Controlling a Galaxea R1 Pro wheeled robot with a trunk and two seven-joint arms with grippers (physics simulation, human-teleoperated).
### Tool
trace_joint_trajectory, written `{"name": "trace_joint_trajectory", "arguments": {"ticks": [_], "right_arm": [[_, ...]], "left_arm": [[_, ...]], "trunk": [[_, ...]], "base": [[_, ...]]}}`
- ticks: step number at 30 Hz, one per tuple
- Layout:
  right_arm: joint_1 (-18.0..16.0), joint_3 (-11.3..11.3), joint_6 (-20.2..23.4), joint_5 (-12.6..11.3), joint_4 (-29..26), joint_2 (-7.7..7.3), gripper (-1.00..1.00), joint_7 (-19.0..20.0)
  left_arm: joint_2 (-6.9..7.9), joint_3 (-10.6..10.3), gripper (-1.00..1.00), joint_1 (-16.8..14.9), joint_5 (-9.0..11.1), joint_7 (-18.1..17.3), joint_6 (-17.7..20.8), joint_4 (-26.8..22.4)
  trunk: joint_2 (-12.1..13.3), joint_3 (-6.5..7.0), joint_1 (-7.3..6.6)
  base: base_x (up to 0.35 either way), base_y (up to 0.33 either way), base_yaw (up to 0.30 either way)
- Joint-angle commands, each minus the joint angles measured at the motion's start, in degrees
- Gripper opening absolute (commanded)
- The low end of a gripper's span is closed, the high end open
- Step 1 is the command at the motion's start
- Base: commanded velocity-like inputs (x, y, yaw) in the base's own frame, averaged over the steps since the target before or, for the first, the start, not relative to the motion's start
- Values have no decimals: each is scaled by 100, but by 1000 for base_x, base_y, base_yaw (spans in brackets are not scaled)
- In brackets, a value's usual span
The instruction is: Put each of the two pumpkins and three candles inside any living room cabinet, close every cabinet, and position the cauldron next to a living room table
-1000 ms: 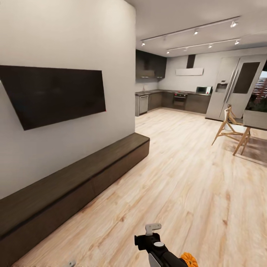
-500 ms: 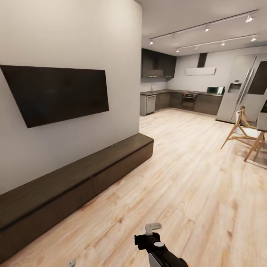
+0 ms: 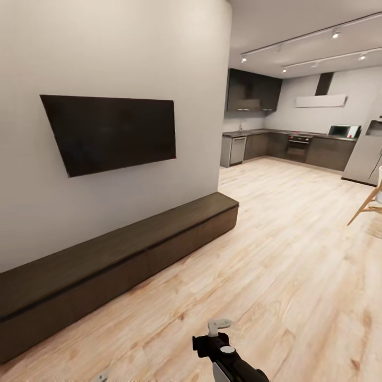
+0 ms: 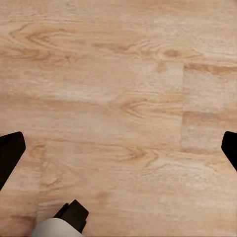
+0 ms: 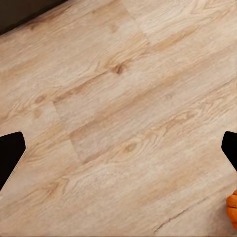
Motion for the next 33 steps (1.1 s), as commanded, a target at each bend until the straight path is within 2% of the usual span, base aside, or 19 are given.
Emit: {"name": "trace_joint_trajectory", "arguments": {"ticks": [1,33], "right_arm": [[-6,44,24,-42,-14,-8,100,-53],[-6,53,24,-39,-11,-3,100,-53]], "left_arm": [[3,-49,100,-2,39,29,-15,-4],[-6,-55,100,-2,42,28,-15,-4]], "trunk": [[-4,-6,0],[-4,-6,0]], "base": [[3,83,274],[0,4,274]]}}
